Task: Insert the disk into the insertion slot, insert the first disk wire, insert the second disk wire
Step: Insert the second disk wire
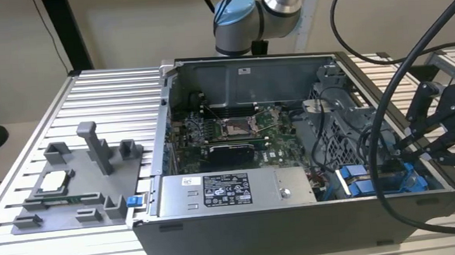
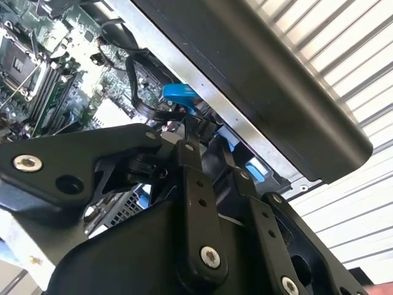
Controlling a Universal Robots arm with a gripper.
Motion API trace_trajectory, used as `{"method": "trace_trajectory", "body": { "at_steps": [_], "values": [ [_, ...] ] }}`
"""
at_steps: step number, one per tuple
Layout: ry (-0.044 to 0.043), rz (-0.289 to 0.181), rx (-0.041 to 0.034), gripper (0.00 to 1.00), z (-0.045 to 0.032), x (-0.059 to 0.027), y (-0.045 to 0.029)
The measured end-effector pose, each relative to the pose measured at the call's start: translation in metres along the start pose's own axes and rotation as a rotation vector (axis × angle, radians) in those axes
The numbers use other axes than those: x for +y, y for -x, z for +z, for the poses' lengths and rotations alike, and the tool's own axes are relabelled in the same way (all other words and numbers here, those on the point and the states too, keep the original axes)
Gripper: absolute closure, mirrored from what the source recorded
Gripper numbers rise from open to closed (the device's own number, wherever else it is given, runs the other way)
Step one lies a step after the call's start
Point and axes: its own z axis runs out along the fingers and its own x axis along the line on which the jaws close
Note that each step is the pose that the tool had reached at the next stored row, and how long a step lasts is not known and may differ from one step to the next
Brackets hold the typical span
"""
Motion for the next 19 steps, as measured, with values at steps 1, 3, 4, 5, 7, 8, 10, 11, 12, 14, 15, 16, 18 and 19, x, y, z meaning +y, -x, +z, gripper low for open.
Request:
{"method": "trace_trajectory", "body": {
  "at_steps": [1,3,4,5,7,8,10,11,12,14,15,16,18,19],
  "values": [
    [-0.0004,0.000,-0.0020,0.00,0.0004,-0.0001,-0.0001],
    [-0.0014,0.002,-0.0053,0.00,0.0012,-0.0004,-0.0002],
    [-0.0019,0.003,-0.0067,0.00,0.0015,-0.0004,-0.0003],
    [-0.0026,0.004,-0.0085,0.00,0.0018,-0.0004,-0.0005],
    [-0.0038,0.007,-0.0124,0.00,0.0024,-0.0005,-0.0006],
    [-0.0045,0.008,-0.0142,0.00,0.0026,-0.0005,-0.0007],
    [-0.0058,0.011,-0.0176,1.00,0.0030,-0.0006,-0.0008],
    [-0.0064,0.012,-0.0189,1.00,0.0031,-0.0007,-0.0007],
    [-0.0069,0.014,-0.0201,1.00,0.0031,-0.0007,-0.0008],
    [-0.0079,0.016,-0.0221,1.00,0.0034,-0.0007,-0.0008],
    [-0.0084,0.018,-0.0230,1.00,0.0034,-0.0007,-0.0008],
    [-0.0086,0.019,-0.0234,1.00,0.0034,-0.0007,-0.0008],
    [-0.0090,0.018,-0.0253,1.00,0.0008,-0.0001,-0.0004],
    [-0.0091,0.018,-0.0272,1.00,-0.0022,0.0005,0.0002]
  ]
}}
